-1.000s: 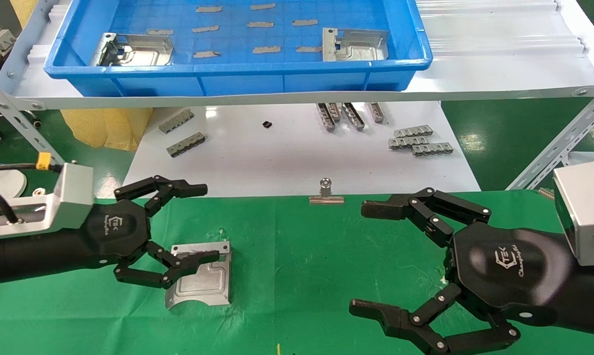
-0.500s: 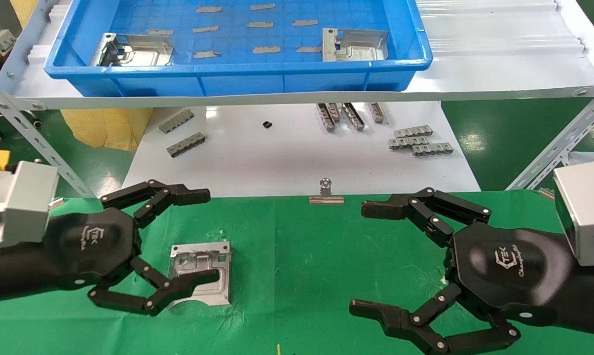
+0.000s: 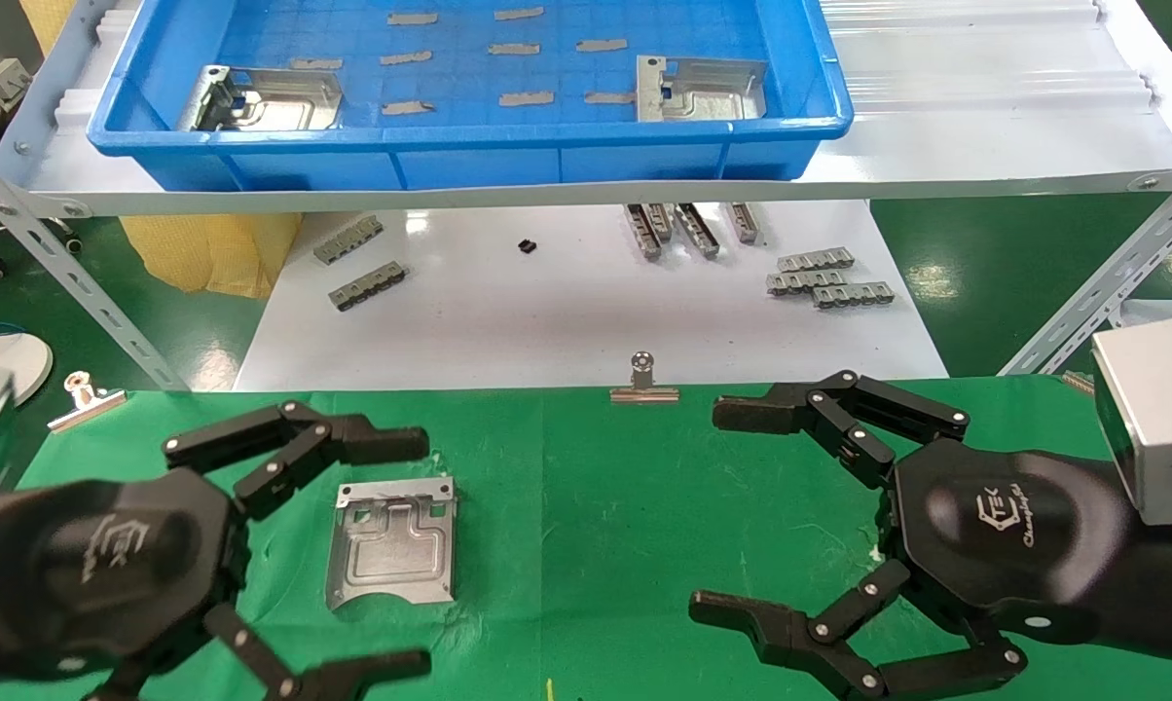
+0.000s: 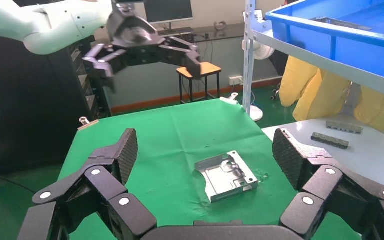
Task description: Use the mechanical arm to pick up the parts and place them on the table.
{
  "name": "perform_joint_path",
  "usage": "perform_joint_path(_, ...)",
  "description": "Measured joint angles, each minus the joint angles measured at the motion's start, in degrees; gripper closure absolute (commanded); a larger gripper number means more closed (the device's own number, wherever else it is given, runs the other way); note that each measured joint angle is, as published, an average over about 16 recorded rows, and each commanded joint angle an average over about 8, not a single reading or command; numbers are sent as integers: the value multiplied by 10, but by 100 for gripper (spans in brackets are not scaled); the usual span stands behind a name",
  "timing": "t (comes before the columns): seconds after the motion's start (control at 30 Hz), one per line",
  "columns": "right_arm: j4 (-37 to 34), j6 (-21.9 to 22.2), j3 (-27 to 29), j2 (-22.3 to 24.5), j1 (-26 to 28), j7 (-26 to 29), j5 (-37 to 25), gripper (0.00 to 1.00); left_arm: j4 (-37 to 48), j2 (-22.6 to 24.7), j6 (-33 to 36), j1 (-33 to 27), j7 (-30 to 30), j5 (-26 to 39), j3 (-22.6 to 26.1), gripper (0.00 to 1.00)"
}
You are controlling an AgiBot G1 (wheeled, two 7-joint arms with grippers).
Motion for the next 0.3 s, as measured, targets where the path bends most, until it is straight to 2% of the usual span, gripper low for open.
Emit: perform_joint_path(0.3,0,0,0,0,0,0,0,0,-24,-6,-2,12,-13,-7,-11,0)
